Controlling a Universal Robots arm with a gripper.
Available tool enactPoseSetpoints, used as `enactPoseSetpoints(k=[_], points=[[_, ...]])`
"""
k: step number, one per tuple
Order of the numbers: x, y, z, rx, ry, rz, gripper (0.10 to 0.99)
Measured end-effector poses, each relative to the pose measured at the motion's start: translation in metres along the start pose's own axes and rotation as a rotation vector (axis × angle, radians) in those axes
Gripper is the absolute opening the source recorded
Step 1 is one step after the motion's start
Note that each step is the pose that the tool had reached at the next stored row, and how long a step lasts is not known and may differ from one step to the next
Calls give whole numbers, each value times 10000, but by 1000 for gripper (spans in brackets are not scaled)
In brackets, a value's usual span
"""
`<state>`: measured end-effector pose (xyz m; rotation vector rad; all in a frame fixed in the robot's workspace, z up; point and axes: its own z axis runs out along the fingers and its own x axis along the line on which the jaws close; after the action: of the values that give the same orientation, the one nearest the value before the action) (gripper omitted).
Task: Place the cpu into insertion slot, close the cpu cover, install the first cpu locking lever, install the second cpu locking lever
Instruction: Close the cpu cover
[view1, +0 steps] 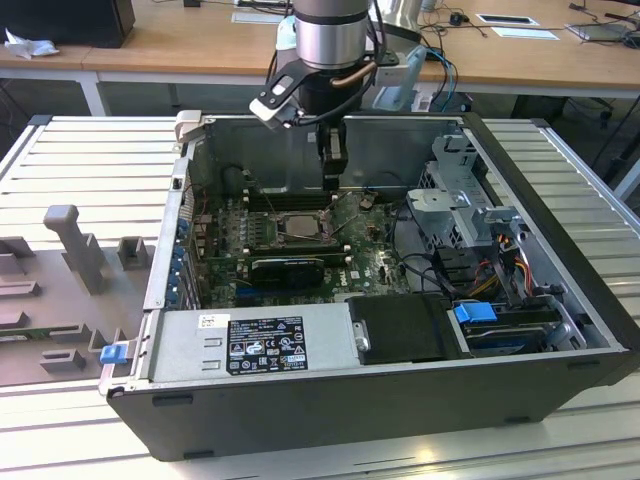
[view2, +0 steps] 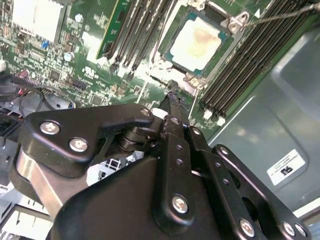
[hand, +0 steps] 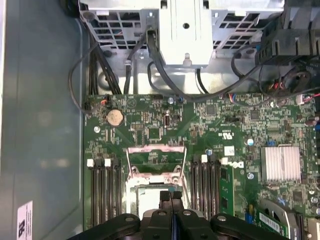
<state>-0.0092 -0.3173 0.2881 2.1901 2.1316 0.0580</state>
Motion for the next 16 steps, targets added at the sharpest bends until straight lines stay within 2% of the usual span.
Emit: enactPoseSetpoints(k=[7, 13, 16], points=[[6, 192, 23, 1, -2, -1, 106], [8, 267, 31, 0, -1, -1, 106], [10, 338, 38, 0, 0, -1, 106]])
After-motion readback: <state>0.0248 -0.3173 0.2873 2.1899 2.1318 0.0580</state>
